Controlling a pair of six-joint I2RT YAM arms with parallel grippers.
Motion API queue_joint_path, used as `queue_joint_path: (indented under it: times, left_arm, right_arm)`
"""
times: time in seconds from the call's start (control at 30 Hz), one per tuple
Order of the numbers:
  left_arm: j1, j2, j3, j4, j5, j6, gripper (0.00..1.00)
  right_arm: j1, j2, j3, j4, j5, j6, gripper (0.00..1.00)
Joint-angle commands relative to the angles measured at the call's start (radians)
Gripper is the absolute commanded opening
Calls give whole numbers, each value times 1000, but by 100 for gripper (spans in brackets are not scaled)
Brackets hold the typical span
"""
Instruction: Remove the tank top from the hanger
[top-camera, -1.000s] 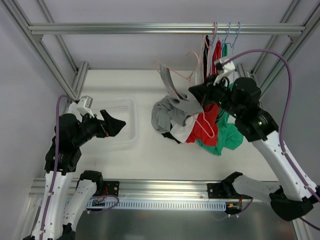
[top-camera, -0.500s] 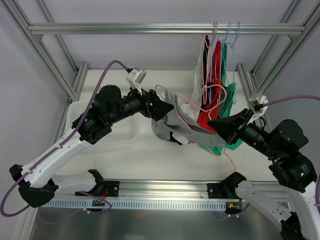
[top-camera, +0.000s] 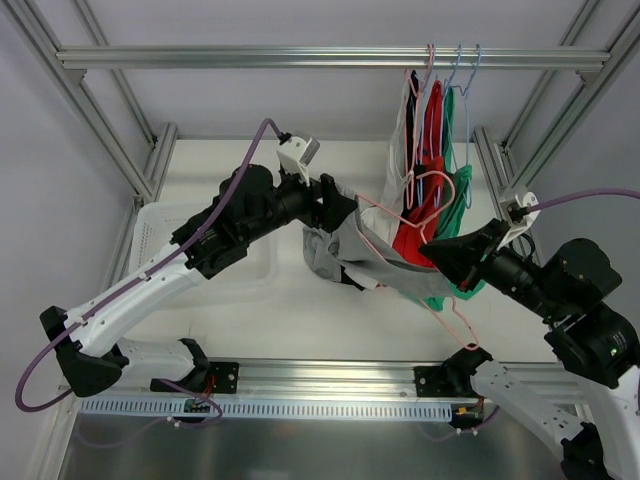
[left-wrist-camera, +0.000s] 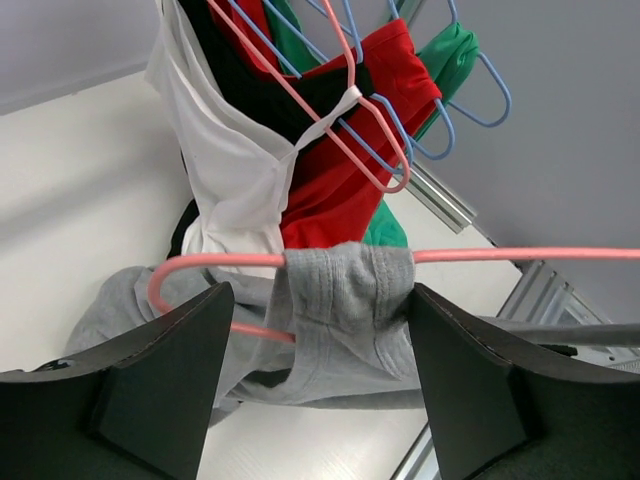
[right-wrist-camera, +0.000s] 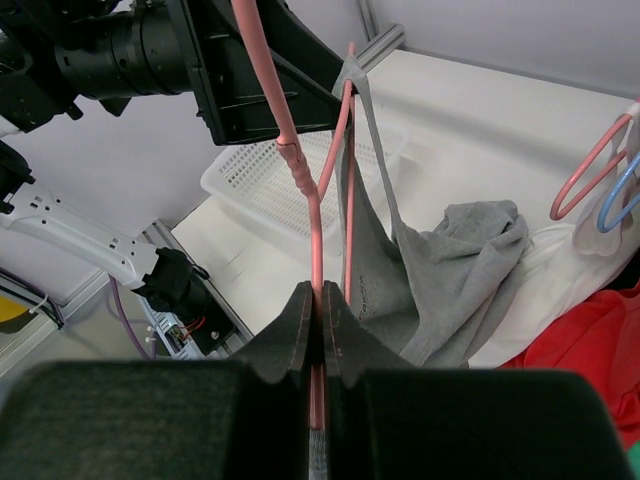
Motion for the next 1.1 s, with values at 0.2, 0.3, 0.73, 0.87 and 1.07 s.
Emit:
queue_joint_path:
  times: [0.2, 0.3, 0.73, 0.87, 1.07]
  left_arm:
    - [-9, -27, -11, 45, -3, 17, 30]
    - [-9, -30, -11, 45, -14, 19, 17]
    - [-9, -174, -122, 21, -434, -67, 0]
    - [-9, -237, -162, -12, -506, -84, 0]
    - [-9, -293, -153, -49, -263, -77, 0]
  right_arm:
    - [5, 28, 54, 57, 13, 18, 0]
    - [5, 20, 39, 57, 24, 12, 0]
    - [5, -91, -58, -47, -52, -112, 0]
    - [5, -193, -109, -34, -187, -146, 0]
    - [5, -282, -141, 97, -362, -163, 0]
